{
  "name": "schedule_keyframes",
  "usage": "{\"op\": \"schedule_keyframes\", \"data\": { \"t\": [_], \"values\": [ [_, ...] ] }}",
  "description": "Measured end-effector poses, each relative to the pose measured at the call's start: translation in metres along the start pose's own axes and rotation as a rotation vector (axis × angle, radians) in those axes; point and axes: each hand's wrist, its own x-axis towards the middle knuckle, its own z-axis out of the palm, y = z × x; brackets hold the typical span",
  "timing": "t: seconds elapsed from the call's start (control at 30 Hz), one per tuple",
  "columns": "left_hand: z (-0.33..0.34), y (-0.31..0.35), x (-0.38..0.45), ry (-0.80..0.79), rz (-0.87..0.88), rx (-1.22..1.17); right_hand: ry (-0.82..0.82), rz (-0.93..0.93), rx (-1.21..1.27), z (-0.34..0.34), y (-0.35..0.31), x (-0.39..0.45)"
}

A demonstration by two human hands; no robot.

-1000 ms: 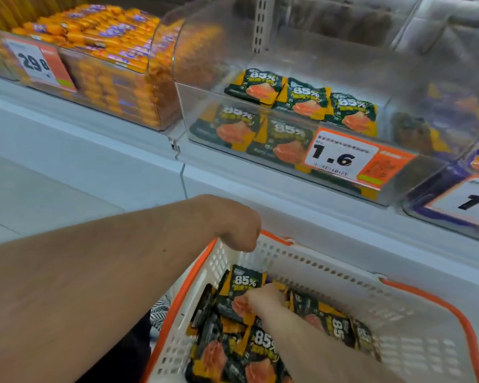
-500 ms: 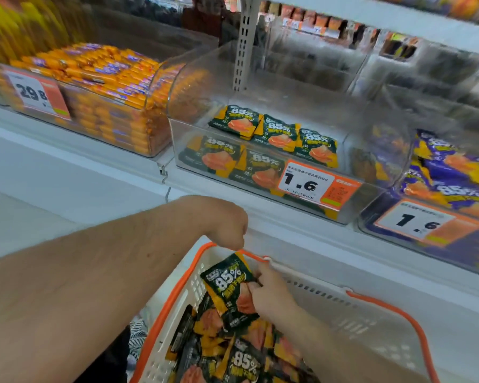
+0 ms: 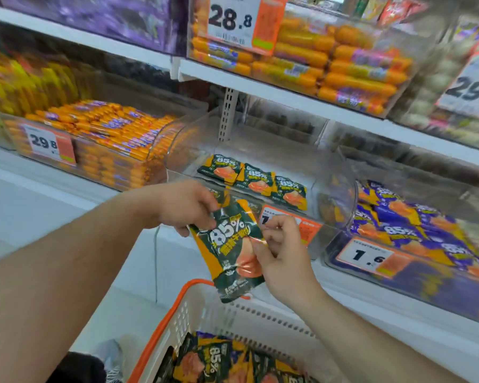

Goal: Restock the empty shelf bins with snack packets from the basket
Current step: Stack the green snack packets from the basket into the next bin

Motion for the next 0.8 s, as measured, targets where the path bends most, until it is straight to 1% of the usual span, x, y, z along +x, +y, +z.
{"op": "schedule_keyframes", "data": {
  "t": [0.07, 0.17, 0.23, 0.3, 0.37, 0.43, 0.5, 0.53, 0.6, 0.67, 0.73, 0.8],
  "values": [
    [-0.003, 0.005, -0.004, 0.138, 0.059, -0.16, 0.012, -0.051, 0.038, -0.006, -0.007, 0.0],
    [0.0, 0.023, -0.009, 0.357, 0.159, -0.418, 0.027, -0.056, 0.072, -0.012, -0.02, 0.002],
    [0.002, 0.03, -0.006, 0.508, 0.187, -0.507, 0.069, -0.057, 0.128, -0.015, -0.032, 0.009],
    [0.0, 0.027, 0.002, 0.667, 0.187, -0.467, 0.116, -0.032, 0.21, -0.017, -0.045, 0.021],
    [-0.005, 0.02, 0.011, 0.791, 0.172, -0.296, 0.19, 0.002, 0.241, -0.022, -0.054, 0.035],
    [-0.007, 0.012, 0.018, 0.811, 0.135, -0.106, 0.257, 0.017, 0.207, -0.029, -0.062, 0.049],
    [-0.006, 0.007, 0.022, 0.776, 0.105, 0.068, 0.26, 0.071, 0.157, -0.036, -0.065, 0.067],
    [-0.004, 0.005, 0.024, 0.748, 0.099, 0.124, 0.253, 0.127, 0.134, -0.037, -0.063, 0.08],
    [-0.001, 0.005, 0.027, 0.666, 0.091, 0.123, 0.259, 0.237, 0.105, -0.038, -0.056, 0.111],
    [0.003, 0.005, 0.029, 0.593, 0.08, 0.064, 0.272, 0.291, 0.077, -0.033, -0.049, 0.14],
    [0.005, 0.004, 0.033, 0.592, 0.083, -0.005, 0.287, 0.346, 0.072, -0.03, -0.043, 0.16],
    [0.008, 0.001, 0.037, 0.614, 0.078, -0.038, 0.237, 0.396, 0.079, -0.027, -0.037, 0.177]
  ]
}}
